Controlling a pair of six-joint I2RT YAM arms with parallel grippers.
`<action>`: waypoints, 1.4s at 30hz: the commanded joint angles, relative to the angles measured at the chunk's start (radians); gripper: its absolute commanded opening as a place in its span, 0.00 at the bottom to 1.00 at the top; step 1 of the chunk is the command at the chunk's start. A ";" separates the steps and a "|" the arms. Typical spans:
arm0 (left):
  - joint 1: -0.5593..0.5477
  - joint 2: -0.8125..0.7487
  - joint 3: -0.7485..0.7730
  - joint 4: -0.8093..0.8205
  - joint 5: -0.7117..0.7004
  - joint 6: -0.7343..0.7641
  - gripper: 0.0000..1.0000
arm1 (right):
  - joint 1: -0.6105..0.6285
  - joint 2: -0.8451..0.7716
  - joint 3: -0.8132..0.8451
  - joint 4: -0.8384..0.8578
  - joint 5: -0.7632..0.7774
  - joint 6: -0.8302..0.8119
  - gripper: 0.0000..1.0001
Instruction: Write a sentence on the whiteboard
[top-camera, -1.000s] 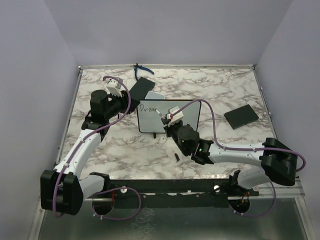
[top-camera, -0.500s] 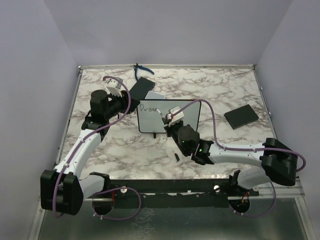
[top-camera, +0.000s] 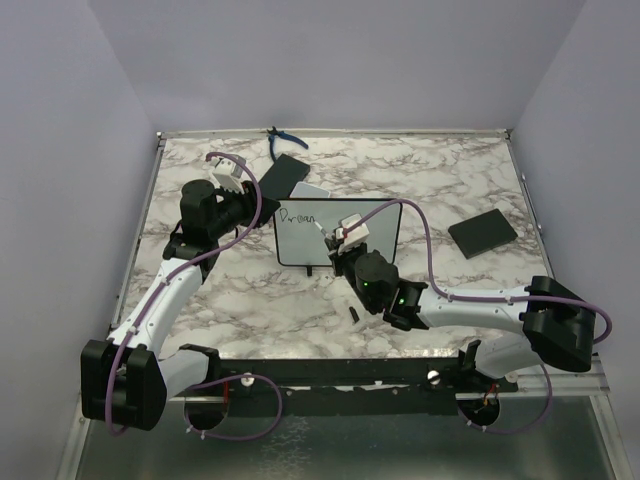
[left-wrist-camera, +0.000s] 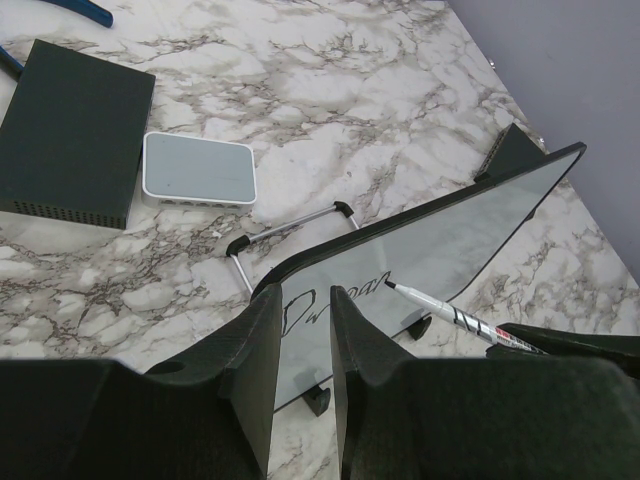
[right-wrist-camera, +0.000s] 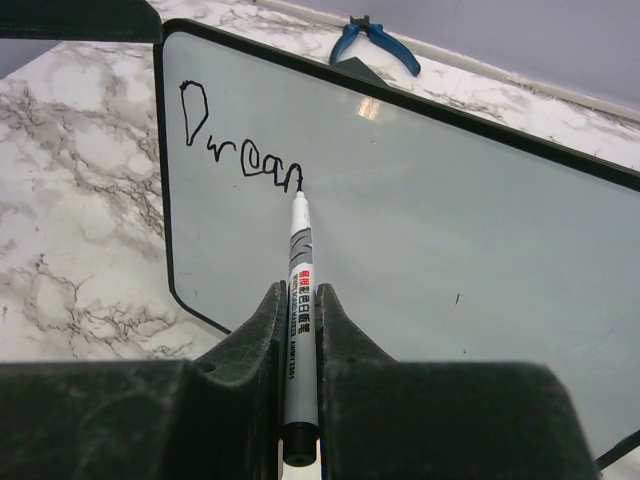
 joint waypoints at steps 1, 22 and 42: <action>-0.003 -0.020 -0.011 0.005 0.011 -0.003 0.27 | -0.001 0.002 -0.020 -0.029 0.036 0.024 0.00; -0.004 -0.023 -0.011 0.007 0.014 -0.004 0.27 | -0.001 -0.015 -0.001 0.063 0.055 -0.065 0.00; -0.003 -0.022 -0.011 0.006 0.014 -0.004 0.27 | 0.000 -0.039 -0.042 -0.009 0.075 -0.010 0.00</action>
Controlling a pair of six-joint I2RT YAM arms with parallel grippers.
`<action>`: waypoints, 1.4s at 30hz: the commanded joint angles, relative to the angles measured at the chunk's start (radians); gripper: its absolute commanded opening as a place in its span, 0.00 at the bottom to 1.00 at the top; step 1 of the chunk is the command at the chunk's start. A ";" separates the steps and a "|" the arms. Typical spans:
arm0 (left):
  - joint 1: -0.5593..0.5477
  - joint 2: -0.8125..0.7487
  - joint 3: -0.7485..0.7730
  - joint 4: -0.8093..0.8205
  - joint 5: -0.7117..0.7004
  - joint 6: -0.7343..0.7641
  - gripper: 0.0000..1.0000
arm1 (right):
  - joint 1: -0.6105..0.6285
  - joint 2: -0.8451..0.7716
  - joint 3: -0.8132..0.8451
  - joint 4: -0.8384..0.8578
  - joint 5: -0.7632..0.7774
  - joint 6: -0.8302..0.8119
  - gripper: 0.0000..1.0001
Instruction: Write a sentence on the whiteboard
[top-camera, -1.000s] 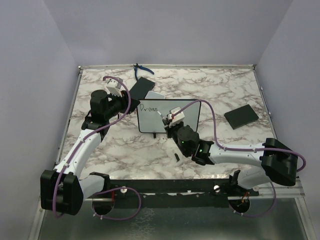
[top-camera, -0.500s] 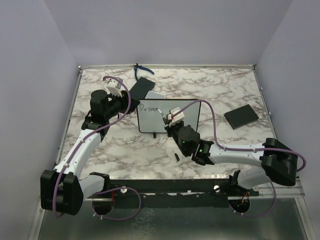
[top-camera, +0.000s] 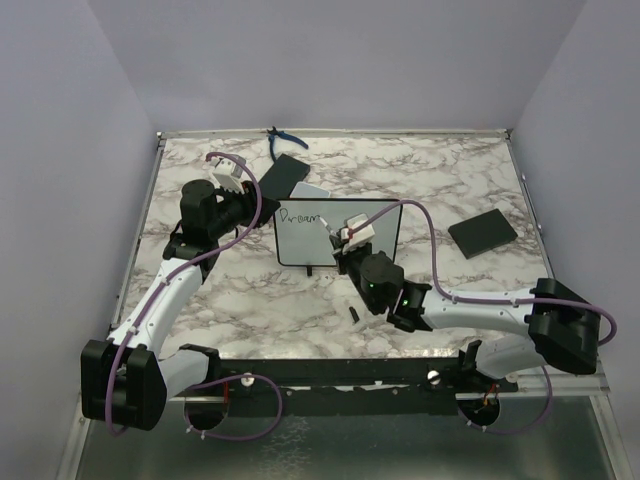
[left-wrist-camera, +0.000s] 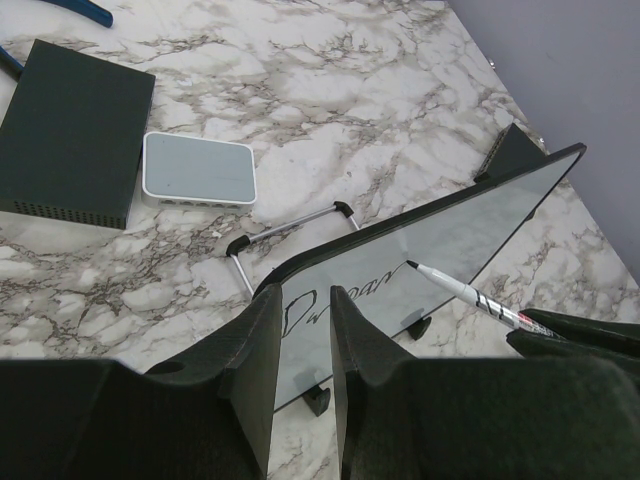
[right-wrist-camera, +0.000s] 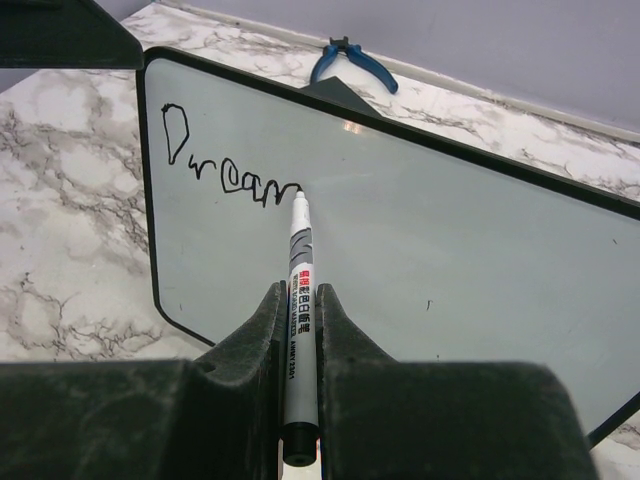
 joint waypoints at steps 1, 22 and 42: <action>-0.003 -0.022 -0.011 0.007 0.014 -0.005 0.27 | -0.001 -0.010 -0.021 -0.051 0.035 0.027 0.00; -0.003 -0.023 -0.012 0.008 0.012 -0.004 0.27 | 0.006 -0.055 -0.050 -0.037 -0.027 0.048 0.00; -0.003 -0.022 -0.013 0.009 0.012 -0.005 0.27 | 0.013 -0.086 -0.059 0.022 0.044 0.040 0.00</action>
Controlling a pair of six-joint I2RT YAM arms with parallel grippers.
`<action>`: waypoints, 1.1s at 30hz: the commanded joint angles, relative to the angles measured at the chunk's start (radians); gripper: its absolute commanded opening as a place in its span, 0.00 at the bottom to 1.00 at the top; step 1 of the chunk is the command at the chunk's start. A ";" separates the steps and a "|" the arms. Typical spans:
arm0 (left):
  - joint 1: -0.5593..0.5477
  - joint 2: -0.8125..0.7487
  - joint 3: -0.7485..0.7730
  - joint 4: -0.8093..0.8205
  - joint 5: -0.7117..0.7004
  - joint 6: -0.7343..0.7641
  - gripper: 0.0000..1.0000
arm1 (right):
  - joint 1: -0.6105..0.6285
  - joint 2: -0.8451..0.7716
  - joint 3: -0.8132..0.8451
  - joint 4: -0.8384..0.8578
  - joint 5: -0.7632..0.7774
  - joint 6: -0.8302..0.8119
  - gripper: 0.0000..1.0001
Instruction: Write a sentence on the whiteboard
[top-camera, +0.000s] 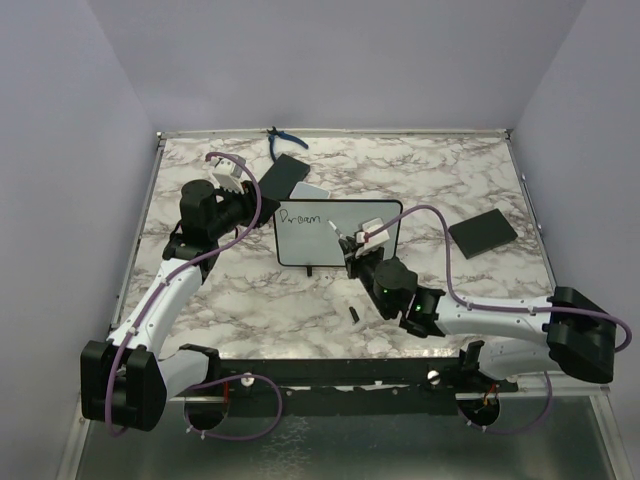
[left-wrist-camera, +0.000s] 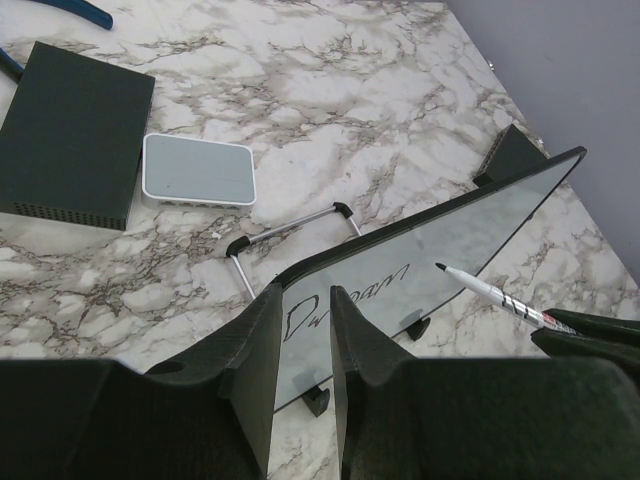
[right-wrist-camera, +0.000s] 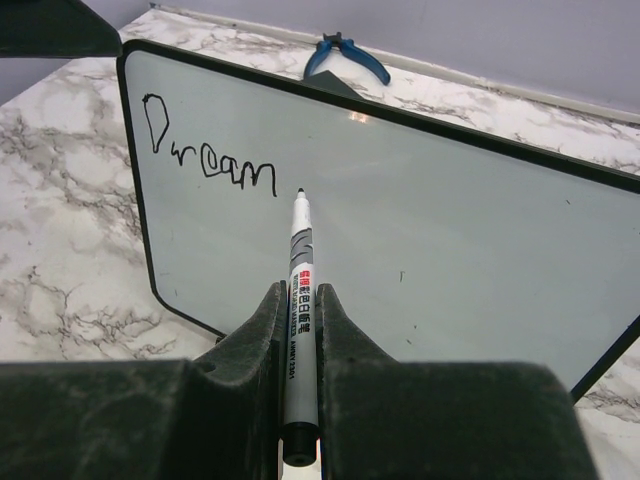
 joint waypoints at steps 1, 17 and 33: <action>-0.003 -0.018 -0.013 0.009 0.012 -0.004 0.27 | 0.006 0.034 0.030 0.043 0.056 -0.007 0.00; -0.003 -0.018 -0.012 0.009 0.014 -0.004 0.27 | 0.006 0.067 0.045 0.095 0.073 -0.068 0.00; -0.003 -0.021 -0.013 0.009 0.014 -0.004 0.27 | 0.006 0.098 0.055 0.042 0.065 -0.031 0.00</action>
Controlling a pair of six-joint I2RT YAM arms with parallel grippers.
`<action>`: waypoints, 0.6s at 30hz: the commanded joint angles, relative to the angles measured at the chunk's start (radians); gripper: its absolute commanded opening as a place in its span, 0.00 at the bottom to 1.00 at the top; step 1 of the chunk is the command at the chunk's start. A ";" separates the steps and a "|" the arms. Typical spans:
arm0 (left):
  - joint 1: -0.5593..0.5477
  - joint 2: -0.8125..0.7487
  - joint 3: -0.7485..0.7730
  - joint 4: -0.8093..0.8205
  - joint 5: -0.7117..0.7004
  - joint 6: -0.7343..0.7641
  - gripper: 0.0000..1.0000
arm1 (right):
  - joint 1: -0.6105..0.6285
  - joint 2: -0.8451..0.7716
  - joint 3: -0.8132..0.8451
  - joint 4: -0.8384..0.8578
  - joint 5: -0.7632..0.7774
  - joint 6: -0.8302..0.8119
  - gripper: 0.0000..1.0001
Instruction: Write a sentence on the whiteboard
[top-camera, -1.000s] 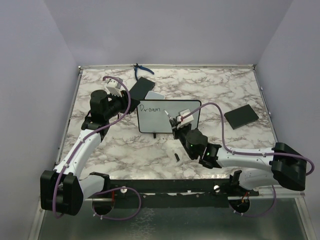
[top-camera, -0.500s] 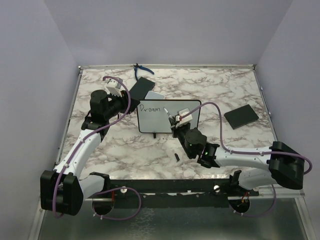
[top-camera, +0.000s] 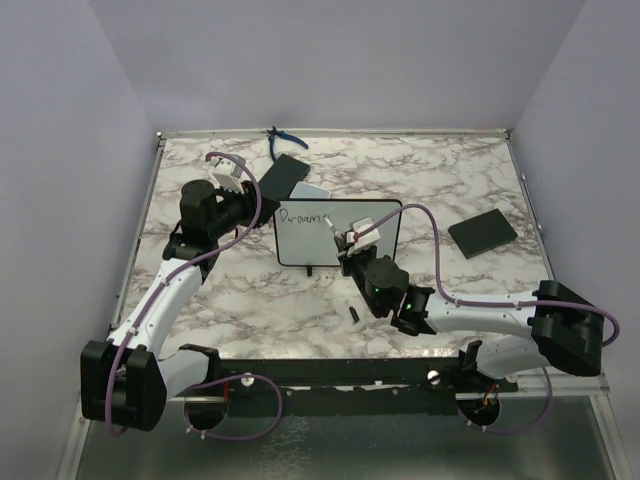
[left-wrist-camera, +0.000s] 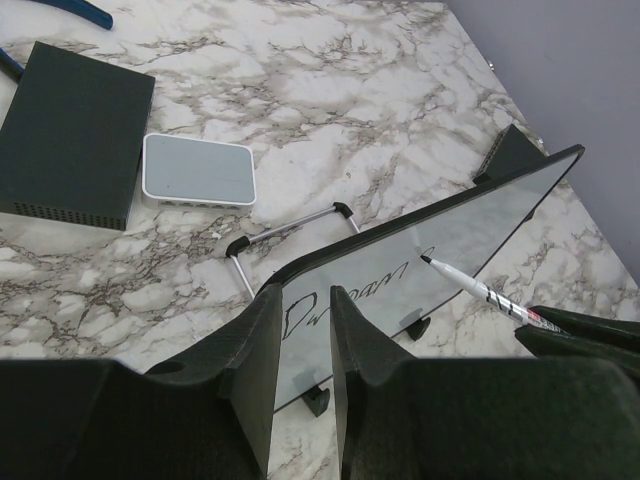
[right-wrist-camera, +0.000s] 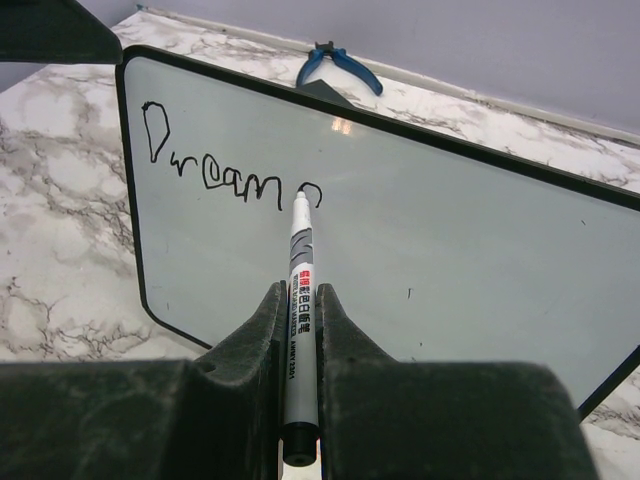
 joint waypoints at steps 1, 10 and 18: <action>-0.003 -0.021 -0.013 0.009 0.014 -0.004 0.27 | 0.004 0.009 0.014 -0.024 0.027 0.029 0.00; -0.004 -0.022 -0.013 0.008 0.014 -0.004 0.27 | 0.004 -0.013 -0.003 -0.047 0.050 0.036 0.00; -0.005 -0.022 -0.013 0.008 0.014 -0.004 0.27 | 0.004 -0.028 -0.014 -0.057 0.068 0.035 0.00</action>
